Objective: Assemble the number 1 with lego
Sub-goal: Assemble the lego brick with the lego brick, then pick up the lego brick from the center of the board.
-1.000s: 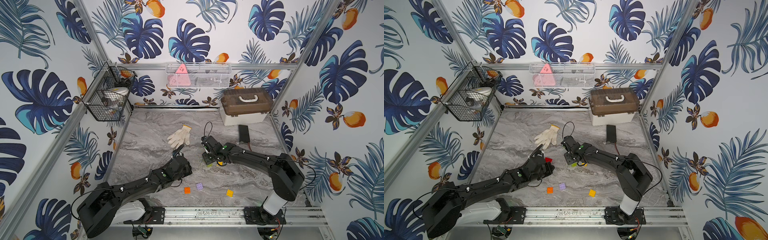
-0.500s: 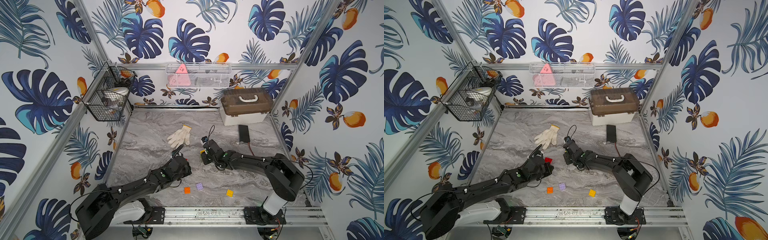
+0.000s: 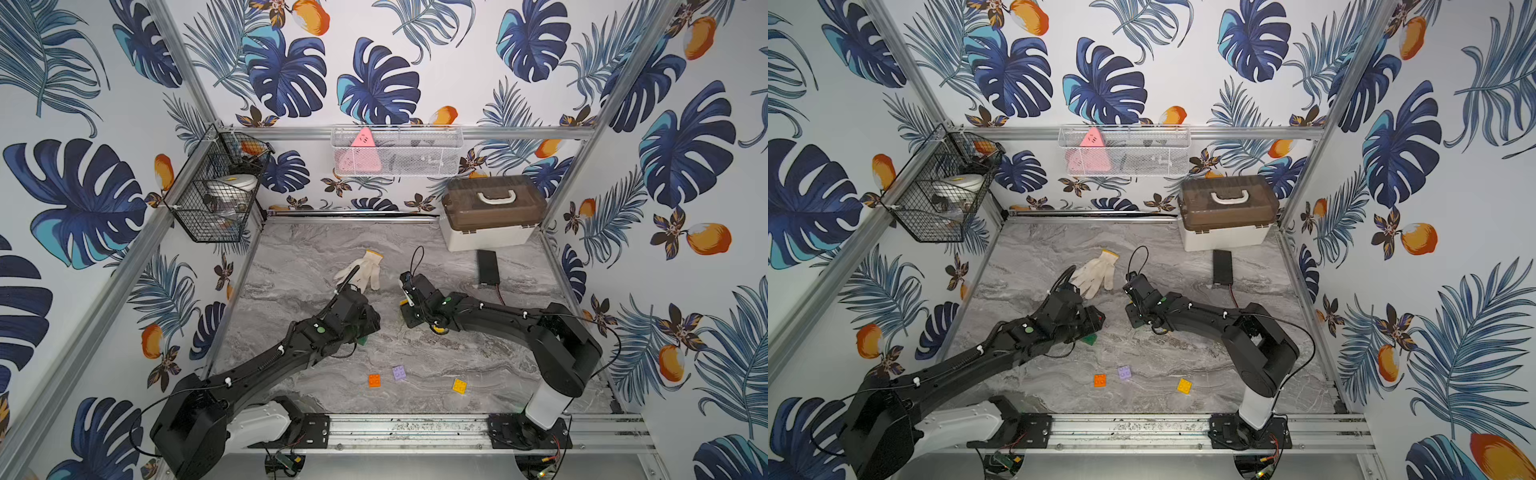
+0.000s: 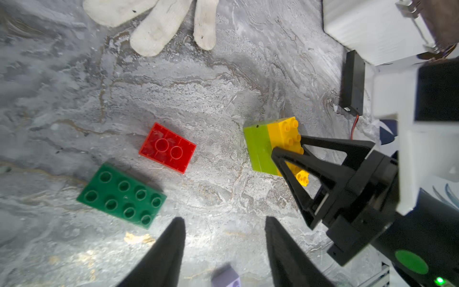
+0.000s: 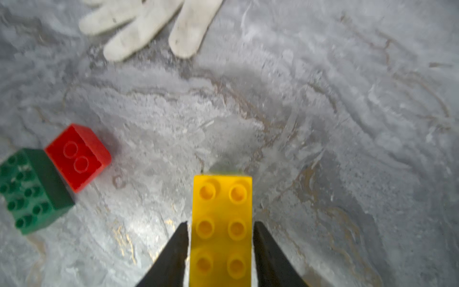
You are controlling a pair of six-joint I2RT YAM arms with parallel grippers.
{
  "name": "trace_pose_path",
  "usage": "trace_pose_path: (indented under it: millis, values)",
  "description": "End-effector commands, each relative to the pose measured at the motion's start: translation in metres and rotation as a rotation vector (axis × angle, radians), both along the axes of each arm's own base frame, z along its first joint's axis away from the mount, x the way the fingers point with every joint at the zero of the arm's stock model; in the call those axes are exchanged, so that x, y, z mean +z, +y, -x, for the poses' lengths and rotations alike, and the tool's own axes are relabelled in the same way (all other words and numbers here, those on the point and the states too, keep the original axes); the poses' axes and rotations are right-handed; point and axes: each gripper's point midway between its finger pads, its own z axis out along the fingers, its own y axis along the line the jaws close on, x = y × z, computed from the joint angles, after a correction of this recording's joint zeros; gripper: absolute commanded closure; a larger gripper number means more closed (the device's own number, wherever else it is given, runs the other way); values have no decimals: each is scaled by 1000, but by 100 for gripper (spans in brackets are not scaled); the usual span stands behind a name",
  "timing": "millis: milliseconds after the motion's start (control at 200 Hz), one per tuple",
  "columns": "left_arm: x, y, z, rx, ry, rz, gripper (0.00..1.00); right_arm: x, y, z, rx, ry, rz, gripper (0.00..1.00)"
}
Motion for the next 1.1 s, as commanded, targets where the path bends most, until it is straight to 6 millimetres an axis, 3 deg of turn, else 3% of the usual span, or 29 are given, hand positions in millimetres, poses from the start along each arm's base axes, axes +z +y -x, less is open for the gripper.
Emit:
trace_pose_path:
  millis: [0,40,65,160,245,390,560,791,1096]
  values:
    - [-5,21,11,-43,55,-152,33,2,-15,13,16,53,76,46]
    - [-2,24,12,-44,57,-168,29,20,-8,6,17,26,49,41]
    - [-1,26,13,-46,57,-177,19,25,-7,6,20,24,42,37]
    - [3,33,15,-38,73,-206,15,44,-5,9,33,12,11,27]
    - [-3,42,21,11,123,-225,16,59,-9,12,31,3,-16,26]
    - [-21,51,29,115,228,-235,27,72,-23,17,-37,23,-51,28]
    - [-39,60,30,252,278,-219,36,70,-35,24,-131,81,-57,26]
    - [-59,57,22,359,323,-118,47,67,-37,30,-183,138,-91,26]
    - [-68,57,9,424,328,-79,44,60,-39,31,-208,188,-119,23]
